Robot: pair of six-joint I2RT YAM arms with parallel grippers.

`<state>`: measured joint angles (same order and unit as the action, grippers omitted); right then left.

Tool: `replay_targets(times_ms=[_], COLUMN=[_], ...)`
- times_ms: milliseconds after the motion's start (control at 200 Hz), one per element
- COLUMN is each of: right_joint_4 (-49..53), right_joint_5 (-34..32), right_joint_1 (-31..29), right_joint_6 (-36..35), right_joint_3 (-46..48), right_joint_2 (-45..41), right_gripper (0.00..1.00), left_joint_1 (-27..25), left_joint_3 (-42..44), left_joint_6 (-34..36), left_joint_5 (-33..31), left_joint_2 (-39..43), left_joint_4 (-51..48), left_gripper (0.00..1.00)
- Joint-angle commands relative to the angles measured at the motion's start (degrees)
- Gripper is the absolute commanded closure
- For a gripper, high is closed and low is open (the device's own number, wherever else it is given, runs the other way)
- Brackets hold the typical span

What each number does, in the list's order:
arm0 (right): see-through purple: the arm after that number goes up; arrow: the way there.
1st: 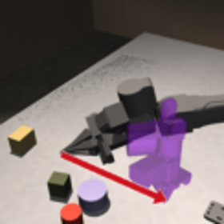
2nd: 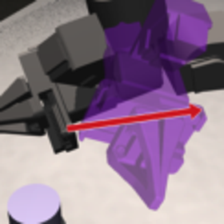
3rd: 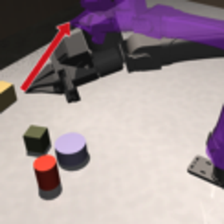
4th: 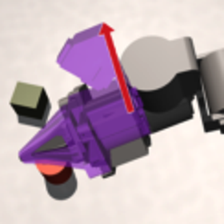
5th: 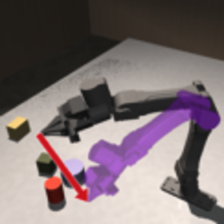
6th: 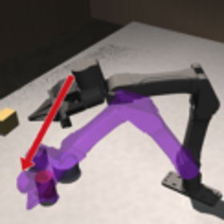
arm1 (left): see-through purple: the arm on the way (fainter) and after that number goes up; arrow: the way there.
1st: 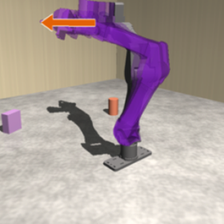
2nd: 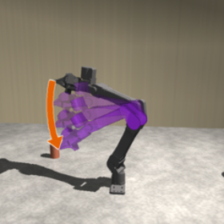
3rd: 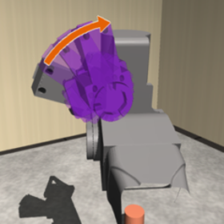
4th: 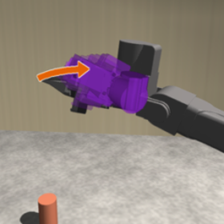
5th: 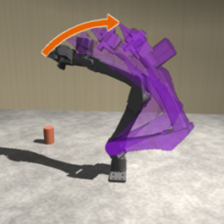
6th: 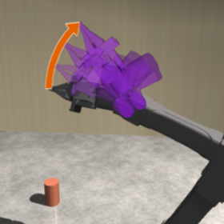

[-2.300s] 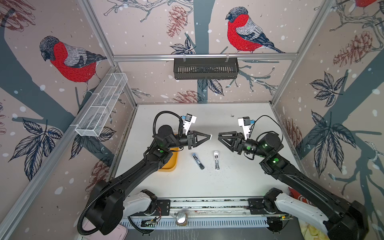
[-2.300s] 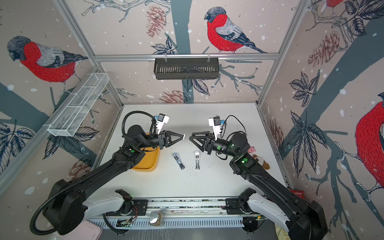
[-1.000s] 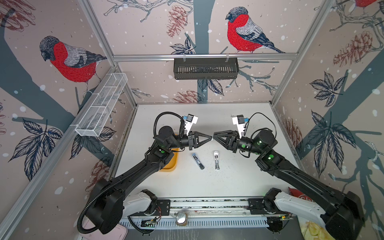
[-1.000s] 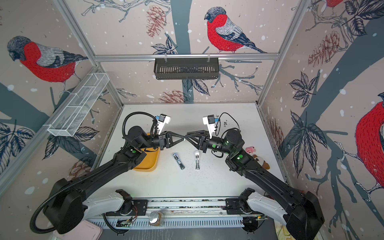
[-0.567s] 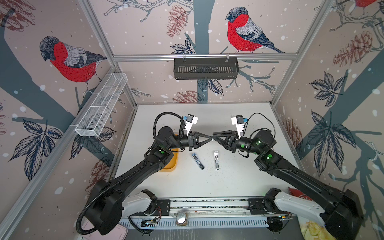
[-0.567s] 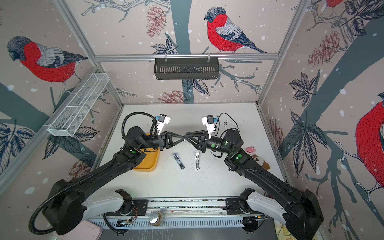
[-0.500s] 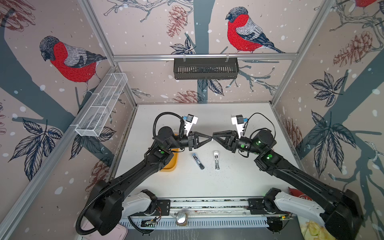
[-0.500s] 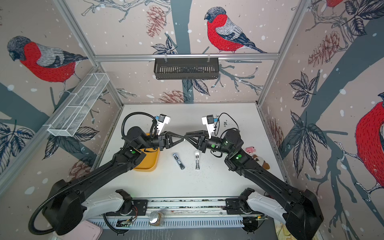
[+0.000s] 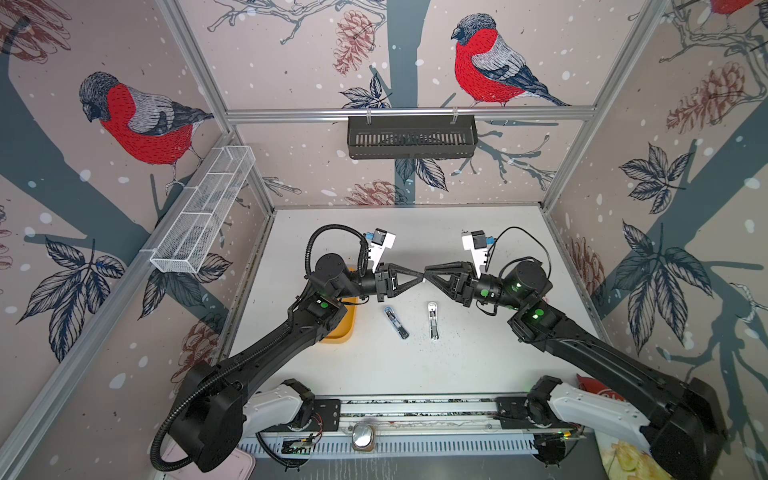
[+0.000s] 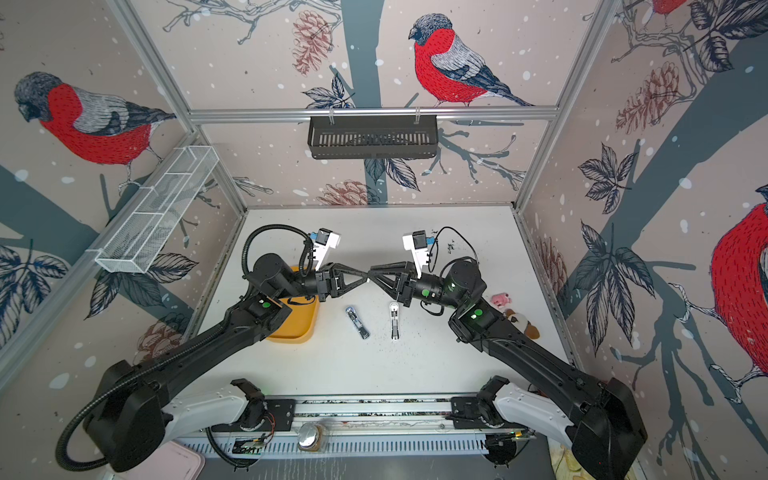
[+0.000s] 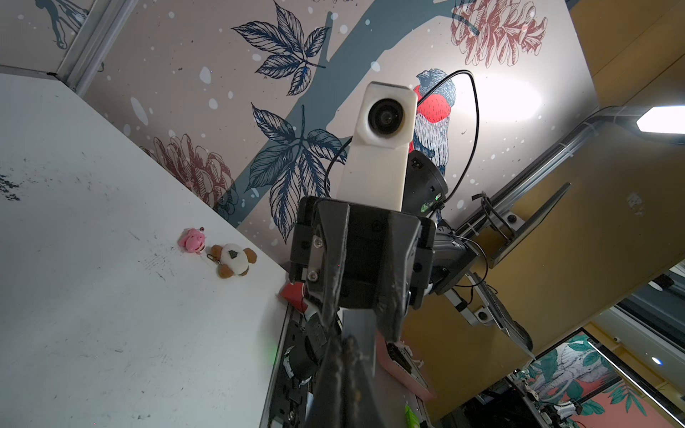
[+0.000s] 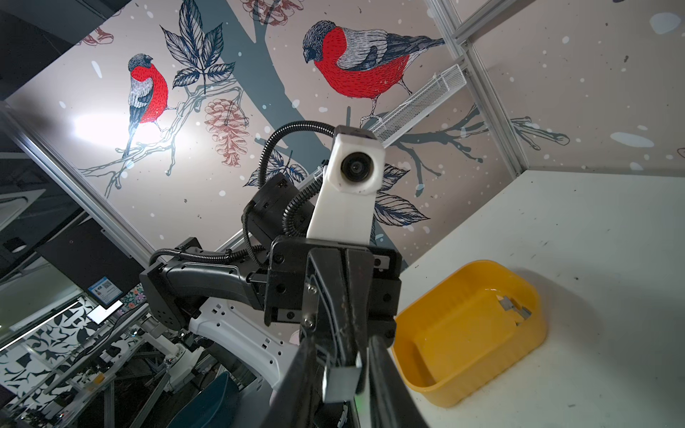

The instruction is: Load the staples into the stapler

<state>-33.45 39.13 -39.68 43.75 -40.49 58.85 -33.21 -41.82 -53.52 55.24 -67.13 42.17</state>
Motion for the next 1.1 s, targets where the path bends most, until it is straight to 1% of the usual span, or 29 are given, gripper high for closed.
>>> replay_targets(times_ms=[0, 155, 465, 495, 626, 771, 941, 1021, 1096], right_joint_4=[-2.3, -2.3, -2.2, -2.2, -2.3, -2.3, -1.3, -0.9, 0.8], right_joint_5=[0.5, 0.3, 0.4, 0.3, 0.3, 0.2, -0.5, -0.5, -1.1], right_joint_1=[-0.1, -0.2, -0.2, -0.2, -0.2, -0.2, 0.0, 0.1, 0.1], right_joint_6=[0.6, 0.7, 0.6, 0.6, 0.7, 0.7, 0.4, 0.3, -0.5], right_joint_3=[0.1, 0.1, 0.2, 0.2, 0.2, 0.3, 0.5, 0.5, 0.2], right_joint_2=[0.1, 0.2, 0.1, 0.2, 0.2, 0.2, -0.3, -0.3, -0.7], right_gripper=[0.75, 0.79, 0.81, 0.81, 0.82, 0.82, 0.82, 0.82, 0.82], left_joint_1=[-0.1, -0.1, -0.1, 0.0, -0.1, -0.1, 0.1, 1.0, 2.3], left_joint_3=[-0.1, -0.1, -0.2, -0.2, -0.3, -0.4, -0.3, 0.1, 1.1], left_joint_6=[0.3, 0.3, 1.7, 1.9, 1.7, 2.1, 4.6, 4.7, 4.1], left_joint_5=[0.2, 0.2, -0.4, -0.5, -0.6, -0.8, -2.2, -2.4, -2.0], left_joint_2=[0.2, 0.2, 0.6, 0.5, 0.6, 0.9, 2.3, 2.9, 3.7], left_joint_4=[2.6, 2.5, 0.6, 0.5, 0.4, -0.3, -4.2, -5.1, -4.9], left_gripper=[1.0, 1.0, 1.0, 0.96, 0.84, 0.83, 0.81, 0.8, 0.77])
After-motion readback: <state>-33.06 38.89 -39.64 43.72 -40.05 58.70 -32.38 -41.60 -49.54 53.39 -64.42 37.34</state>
